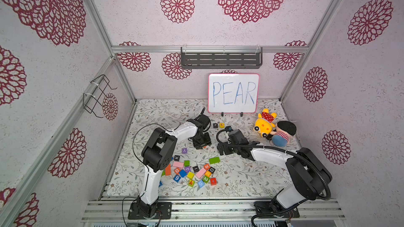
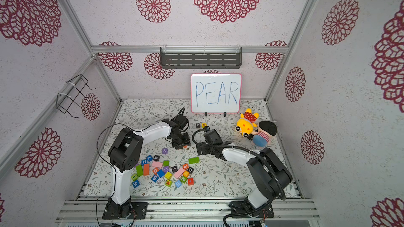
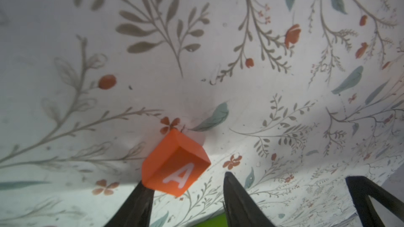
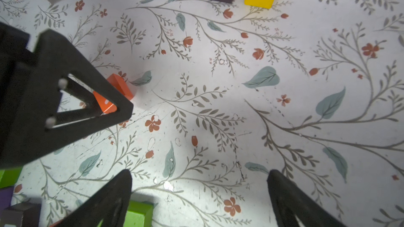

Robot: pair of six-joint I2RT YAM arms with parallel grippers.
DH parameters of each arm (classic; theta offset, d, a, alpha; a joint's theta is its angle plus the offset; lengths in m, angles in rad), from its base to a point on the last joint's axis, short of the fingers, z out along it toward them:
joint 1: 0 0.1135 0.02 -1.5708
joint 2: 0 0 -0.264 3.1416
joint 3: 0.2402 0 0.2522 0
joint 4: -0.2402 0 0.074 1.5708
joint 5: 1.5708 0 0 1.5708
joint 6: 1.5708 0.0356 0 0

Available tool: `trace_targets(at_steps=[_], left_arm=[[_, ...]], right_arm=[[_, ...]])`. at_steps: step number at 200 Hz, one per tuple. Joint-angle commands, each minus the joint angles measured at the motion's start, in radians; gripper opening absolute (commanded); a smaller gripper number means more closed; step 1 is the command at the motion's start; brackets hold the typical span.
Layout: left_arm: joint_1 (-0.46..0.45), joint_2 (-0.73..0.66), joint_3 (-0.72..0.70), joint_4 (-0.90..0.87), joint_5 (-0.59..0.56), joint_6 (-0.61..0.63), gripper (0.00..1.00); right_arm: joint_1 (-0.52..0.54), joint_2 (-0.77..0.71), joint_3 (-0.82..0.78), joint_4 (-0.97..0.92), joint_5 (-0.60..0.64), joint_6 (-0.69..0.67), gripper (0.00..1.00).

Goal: Spell the uppercase word “pear” with letter blocks
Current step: Move the letter block to the center of the board.

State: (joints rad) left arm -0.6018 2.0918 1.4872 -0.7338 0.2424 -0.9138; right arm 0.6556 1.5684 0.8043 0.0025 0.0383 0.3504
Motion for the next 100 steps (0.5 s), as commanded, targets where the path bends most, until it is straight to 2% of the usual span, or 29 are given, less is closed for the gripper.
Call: trace_targets(at_steps=[1, 31, 63, 68, 100], left_arm=[[-0.017, 0.030, 0.024, 0.032, 0.042, -0.025, 0.55], [-0.014, -0.027, -0.027, 0.044, 0.013, -0.015, 0.60], [0.030, -0.118, -0.140, 0.083, -0.008, -0.025, 0.62], [0.036, -0.165, -0.160, 0.091, -0.012, -0.027, 0.62], [0.073, -0.254, -0.260, 0.112, -0.051, -0.031, 0.66]], right_arm=[[-0.008, -0.022, 0.008, 0.006, 0.017, 0.034, 0.98], [-0.011, -0.020, 0.012, 0.008, 0.033, 0.105, 0.98], [0.005, 0.038, 0.111, -0.103, 0.044, 0.397, 0.88], [0.014, 0.050, 0.132, -0.119, 0.049, 0.448, 0.86], [0.115, 0.140, 0.306, -0.274, 0.174, 0.582, 0.83]])
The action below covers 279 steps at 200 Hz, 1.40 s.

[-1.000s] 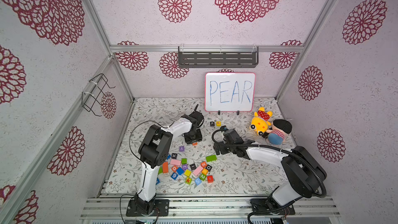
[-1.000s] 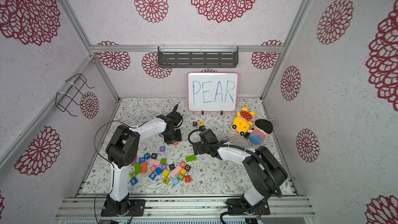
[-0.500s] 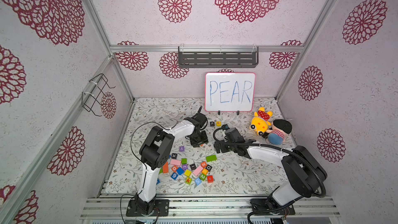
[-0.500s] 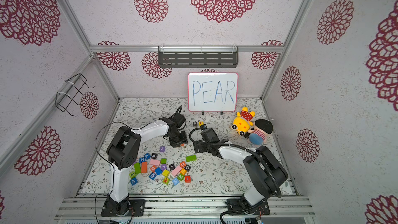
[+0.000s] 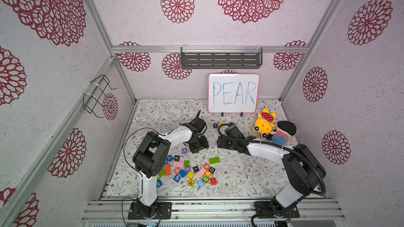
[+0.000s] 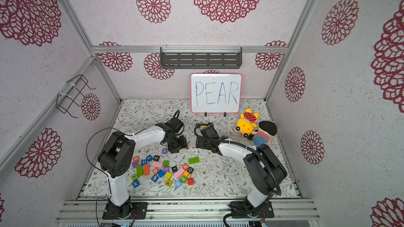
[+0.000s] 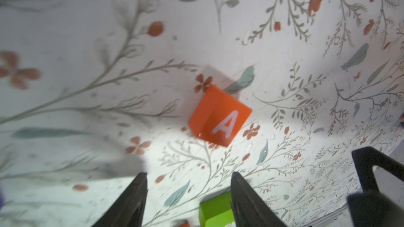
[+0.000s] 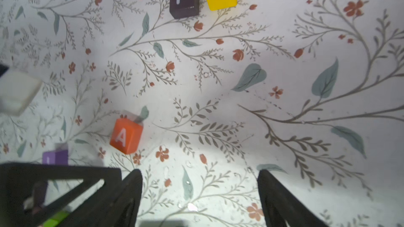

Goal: Spell the uppercase word “pear” with letter blocks
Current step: Move the letter block to the center of the board, then pick up the letter block from the center of the board.

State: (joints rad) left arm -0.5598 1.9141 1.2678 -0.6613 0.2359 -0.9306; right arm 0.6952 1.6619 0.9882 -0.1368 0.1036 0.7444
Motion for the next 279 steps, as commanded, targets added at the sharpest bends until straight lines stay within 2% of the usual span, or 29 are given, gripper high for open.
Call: trace_targets(at_steps=[1, 41, 107, 210, 258, 279], left_arm=[[0.032, -0.079, -0.043, 0.040, -0.046, -0.014, 0.66], [0.075, -0.155, -0.131, 0.056, -0.059, 0.001, 0.77], [0.119, -0.241, -0.216, 0.072, -0.067, 0.018, 1.00], [0.149, -0.303, -0.266, 0.078, -0.076, 0.024, 0.98], [0.150, -0.305, -0.281, 0.094, -0.069, 0.021, 0.98], [0.153, -0.306, -0.283, 0.095, -0.068, 0.019, 0.98]], right_arm=[[0.079, 0.048, 0.126, -0.139, 0.113, 0.190, 0.83], [0.147, 0.184, 0.297, -0.231, 0.170, 0.215, 0.79], [0.164, 0.339, 0.475, -0.335, 0.178, 0.190, 0.76], [0.177, 0.456, 0.607, -0.409, 0.176, 0.155, 0.71], [0.178, 0.466, 0.606, -0.431, 0.183, 0.148, 0.63], [0.178, 0.465, 0.602, -0.429, 0.178, 0.145, 0.55]])
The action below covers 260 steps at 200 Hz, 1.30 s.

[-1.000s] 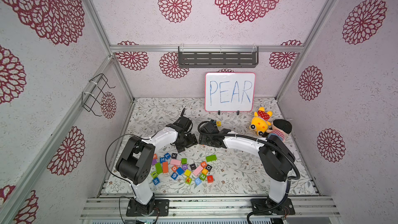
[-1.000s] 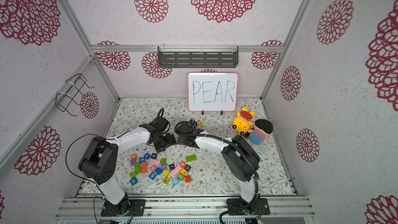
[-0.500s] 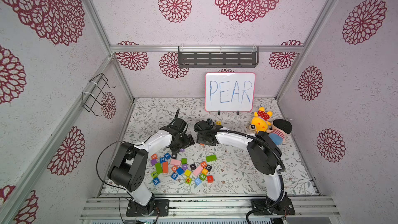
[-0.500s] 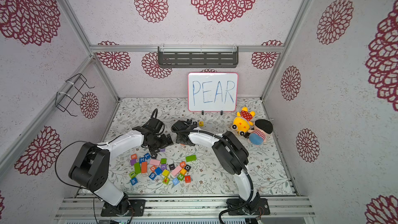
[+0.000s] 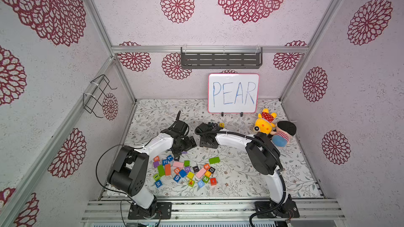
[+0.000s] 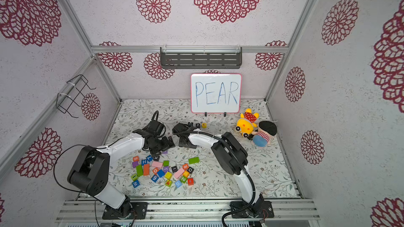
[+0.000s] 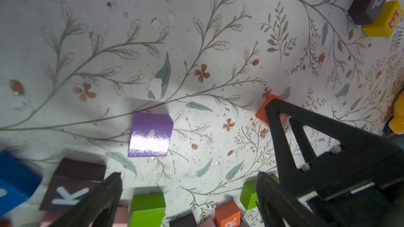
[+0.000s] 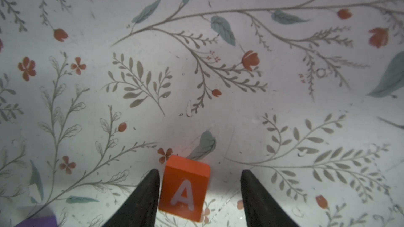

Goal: Spell the uppercase word “pear” with letter blocks
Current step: Pick up the letter block from the center of the board.

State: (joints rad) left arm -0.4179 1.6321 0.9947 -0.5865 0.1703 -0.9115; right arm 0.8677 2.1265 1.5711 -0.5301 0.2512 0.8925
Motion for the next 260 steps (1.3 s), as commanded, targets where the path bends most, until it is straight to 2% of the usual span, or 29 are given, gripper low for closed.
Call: trace_targets(at_steps=[1, 114, 260], left_arm=[[0.011, -0.024, -0.010, 0.020, -0.002, 0.000, 0.98], [0.014, -0.038, -0.026, 0.030, 0.003, -0.005, 0.98], [0.013, -0.046, -0.036, 0.036, 0.008, -0.004, 0.98]], right_arm=[[0.005, 0.001, 0.020, -0.036, 0.030, -0.003, 0.55], [0.007, 0.011, 0.011, -0.021, 0.005, -0.012, 0.35], [0.008, 0.056, 0.056, -0.057, 0.002, -0.024, 0.39]])
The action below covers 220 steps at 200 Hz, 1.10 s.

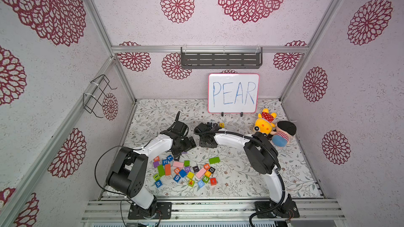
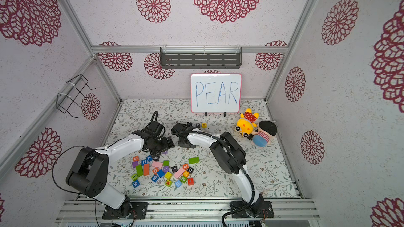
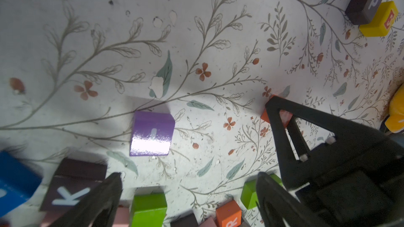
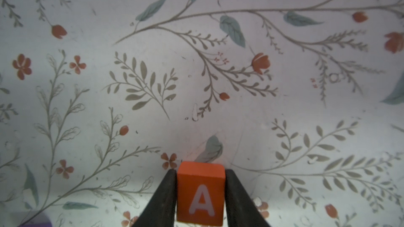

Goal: Spell the uppercase word “pear” with letter blocks
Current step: Pick up the letter block from the center of the board.

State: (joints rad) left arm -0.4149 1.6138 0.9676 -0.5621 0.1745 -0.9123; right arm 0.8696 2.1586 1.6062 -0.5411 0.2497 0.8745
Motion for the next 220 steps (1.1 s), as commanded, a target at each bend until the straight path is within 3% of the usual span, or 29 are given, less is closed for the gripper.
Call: trace_targets(at_steps=[1, 220], left_arm=[[0.011, -0.028, -0.010, 0.012, 0.004, -0.004, 0.98], [-0.008, -0.010, 0.087, 0.025, 0.042, 0.024, 0.98]], right_arm=[[0.006, 0.024, 0.021, -0.046, 0.003, -0.006, 0.39], [-0.056, -0.169, -0.069, -0.039, 0.076, -0.083, 0.31]])
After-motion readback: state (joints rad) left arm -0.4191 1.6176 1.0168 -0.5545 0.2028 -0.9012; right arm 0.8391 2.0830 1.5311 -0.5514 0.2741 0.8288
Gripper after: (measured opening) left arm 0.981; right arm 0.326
